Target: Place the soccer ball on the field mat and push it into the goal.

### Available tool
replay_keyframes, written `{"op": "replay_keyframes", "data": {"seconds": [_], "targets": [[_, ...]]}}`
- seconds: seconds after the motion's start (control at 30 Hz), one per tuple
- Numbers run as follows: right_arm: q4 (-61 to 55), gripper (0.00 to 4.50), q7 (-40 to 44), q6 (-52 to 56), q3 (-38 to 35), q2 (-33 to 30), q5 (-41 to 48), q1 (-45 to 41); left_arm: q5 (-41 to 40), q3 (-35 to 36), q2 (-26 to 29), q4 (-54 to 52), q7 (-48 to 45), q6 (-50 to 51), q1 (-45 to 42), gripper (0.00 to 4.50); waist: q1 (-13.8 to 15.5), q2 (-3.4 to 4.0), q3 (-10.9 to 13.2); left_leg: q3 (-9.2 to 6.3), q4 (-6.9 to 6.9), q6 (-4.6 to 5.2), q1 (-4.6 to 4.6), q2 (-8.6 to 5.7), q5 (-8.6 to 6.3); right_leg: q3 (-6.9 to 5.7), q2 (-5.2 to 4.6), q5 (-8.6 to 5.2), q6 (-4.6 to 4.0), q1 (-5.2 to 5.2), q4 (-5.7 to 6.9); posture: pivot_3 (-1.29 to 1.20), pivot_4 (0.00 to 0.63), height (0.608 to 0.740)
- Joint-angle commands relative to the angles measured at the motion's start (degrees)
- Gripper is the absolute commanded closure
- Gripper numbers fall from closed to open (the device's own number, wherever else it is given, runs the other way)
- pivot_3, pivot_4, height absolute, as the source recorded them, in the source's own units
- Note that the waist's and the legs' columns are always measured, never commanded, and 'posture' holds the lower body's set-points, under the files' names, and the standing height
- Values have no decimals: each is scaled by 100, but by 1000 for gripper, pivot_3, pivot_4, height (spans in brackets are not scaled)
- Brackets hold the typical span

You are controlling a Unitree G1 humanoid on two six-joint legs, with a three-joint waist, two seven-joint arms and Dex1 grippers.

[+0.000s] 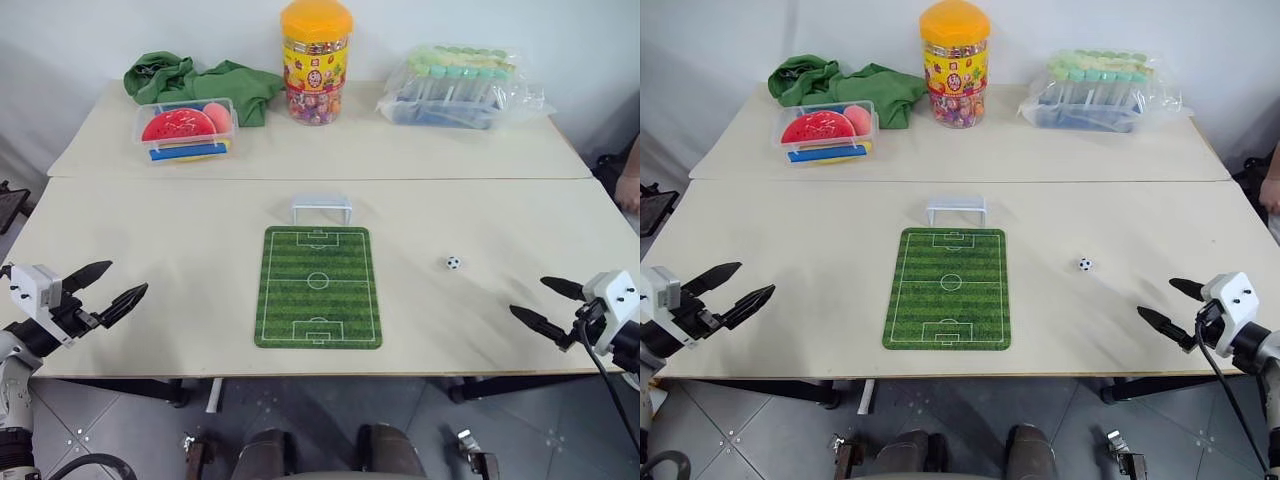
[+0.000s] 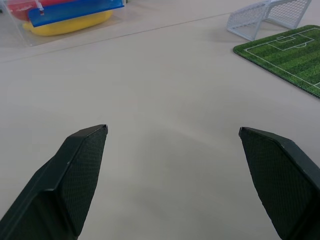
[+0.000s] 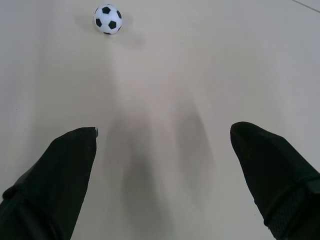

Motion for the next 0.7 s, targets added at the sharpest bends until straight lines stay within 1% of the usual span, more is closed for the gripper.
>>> {"op": "replay_keyframes", "data": {"seconds": [0.03,0.13,0.23,0.4,0.53,0.57,0.7], "targets": [[-276,20,-32,17,-243,-192,143,70,123,-37,151,-129,-39,-9,98,0,0,0,0,0,0,0,0,0,0,0,0,0,0,0,0,0,150,740],[-468,20,-71,177,-265,-209,184,152,129,-37,129,-179,133,153,50,0,1,1,1,0,-1,0,1,1,0,0,0,0,0,0,1,0,150,740],[-775,20,-134,454,-272,-267,231,206,74,-79,131,-284,30,214,3,0,2,1,1,-1,-1,0,1,0,0,0,0,0,0,0,2,0,150,740],[-1401,20,-56,1098,-62,-539,291,135,-18,-162,37,-565,41,361,-144,0,10,1,1,-3,7,0,0,1,0,1,-1,0,0,0,5,0,150,740],[-1907,20,78,1542,307,-706,273,-231,-223,-319,-57,-816,-369,422,-270,0,2,2,2,-3,9,0,0,1,0,1,-1,0,0,1,6,0,150,740],[-1922,20,159,1713,508,-728,254,-436,-310,-357,-93,-837,-534,403,-330,0,-4,3,2,-2,11,0,0,1,0,2,-1,0,0,1,8,0,150,740],[-1667,20,388,1612,1171,-611,13,-1217,-557,-460,-292,-869,-1161,159,-535,0,-5,2,6,-1,18,0,-1,2,0,1,1,0,0,-1,12,0,150,740]]}}
